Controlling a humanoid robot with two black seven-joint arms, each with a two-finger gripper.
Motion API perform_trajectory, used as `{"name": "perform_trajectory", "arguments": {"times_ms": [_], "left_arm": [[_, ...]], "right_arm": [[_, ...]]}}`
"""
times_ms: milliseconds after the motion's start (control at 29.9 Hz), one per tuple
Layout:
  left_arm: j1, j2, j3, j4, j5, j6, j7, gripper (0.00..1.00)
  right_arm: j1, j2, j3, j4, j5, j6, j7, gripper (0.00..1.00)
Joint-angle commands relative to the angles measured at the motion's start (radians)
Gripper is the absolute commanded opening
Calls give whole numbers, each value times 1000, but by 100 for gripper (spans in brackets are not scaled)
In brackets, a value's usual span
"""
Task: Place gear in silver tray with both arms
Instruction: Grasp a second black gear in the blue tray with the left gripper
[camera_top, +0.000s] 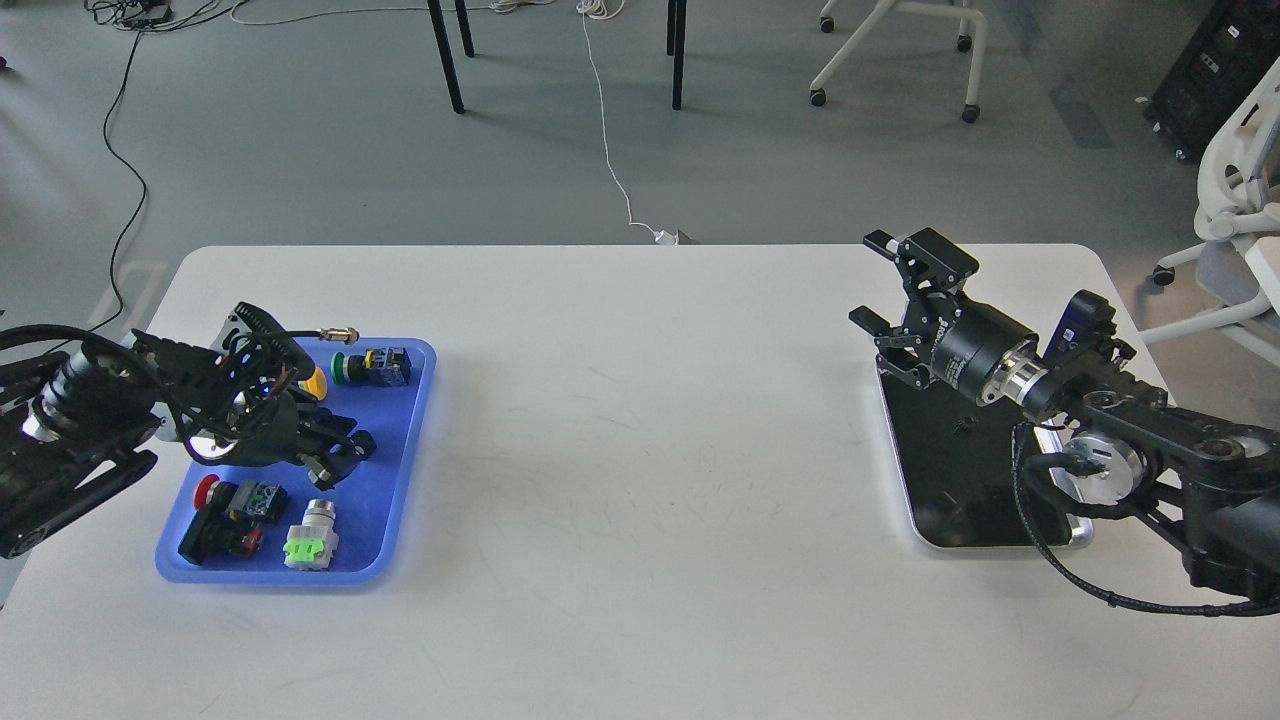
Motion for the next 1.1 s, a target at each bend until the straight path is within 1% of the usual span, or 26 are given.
{"name": "perform_trajectory", "arguments": {"times_ms": [0,67,201,468,602,735,869,1003,1070], "left_arm": [[0,3,0,2,0,-1,0,19],[0,3,0,2,0,-1,0,15],[0,4,1,2,0,-1,0,12],[-10,9,0,1,0,-4,0,12],[-30,13,-6,-20,0,-4,0,12],[-91,49,-6,-109,0,-15,0,12],[-162,62,-8,-201,0,-50,0,12],[-225,49,-8,-303,0,-94,0,12],[-248,9,-8,-339,0,-111,0,13]], "right_arm": [[0,0,1,0,0,0,0,98],[0,0,1,0,0,0,0,98],[0,0,1,0,0,0,0,98],[0,-1,1,0,0,-2,0,98],[0,0,1,-3,0,-2,0,98],[0,-1,1,-3,0,-2,0,98],[-1,0,41,-11,8,-3,0,98],[-21,2,110,-28,70,1,0,98],[-23,2,127,-31,147,3,0,98]]}}
